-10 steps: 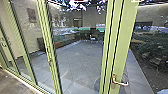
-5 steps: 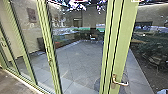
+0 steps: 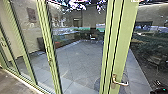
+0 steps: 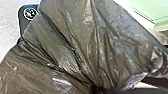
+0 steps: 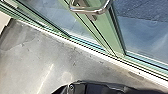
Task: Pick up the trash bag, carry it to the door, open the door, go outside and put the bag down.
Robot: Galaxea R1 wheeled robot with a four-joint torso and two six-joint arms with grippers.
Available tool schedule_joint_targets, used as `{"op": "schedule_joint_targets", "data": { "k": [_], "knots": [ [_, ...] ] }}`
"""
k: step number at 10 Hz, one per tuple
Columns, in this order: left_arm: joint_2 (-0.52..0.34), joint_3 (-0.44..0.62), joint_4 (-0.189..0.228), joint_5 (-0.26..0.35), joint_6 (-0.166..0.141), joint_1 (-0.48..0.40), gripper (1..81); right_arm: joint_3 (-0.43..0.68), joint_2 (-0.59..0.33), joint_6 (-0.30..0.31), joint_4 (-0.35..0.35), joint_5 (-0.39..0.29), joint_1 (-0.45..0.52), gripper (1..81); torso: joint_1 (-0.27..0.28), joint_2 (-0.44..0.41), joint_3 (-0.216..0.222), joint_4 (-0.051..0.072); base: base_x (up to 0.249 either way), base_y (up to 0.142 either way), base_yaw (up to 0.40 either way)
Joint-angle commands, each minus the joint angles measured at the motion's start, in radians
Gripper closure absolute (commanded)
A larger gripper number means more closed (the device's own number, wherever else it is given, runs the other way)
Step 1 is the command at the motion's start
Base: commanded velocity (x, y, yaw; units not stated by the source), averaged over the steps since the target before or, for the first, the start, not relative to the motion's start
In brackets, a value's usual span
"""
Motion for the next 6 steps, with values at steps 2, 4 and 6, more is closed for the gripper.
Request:
{"op": "schedule_joint_targets", "data": {
  "k": [2, 4, 6],
  "knots": [
    [-0.001, 0.005, -0.008, 0.082, 0.002, -0.044, 81.1, -0.079, 0.060, 0.132, -0.010, -0.046, 0.165, 1.0, 0.000, 0.000, 0.000, 0.000, 0.000, 0.000, 0.000],
    [-0.001, 0.005, -0.010, 0.082, 0.000, -0.044, 81.1, -0.108, 0.120, 0.220, -0.010, -0.072, 0.207, 1.0, 0.000, 0.000, 0.000, 0.000, 0.000, 0.000, 0.000],
    [-0.002, 0.005, -0.010, 0.082, 0.000, -0.044, 81.1, -0.134, 0.164, 0.280, -0.010, -0.074, 0.224, 1.0, 0.000, 0.001, -0.001, 0.000, 0.000, 0.000, 0.000]
  ]
}}
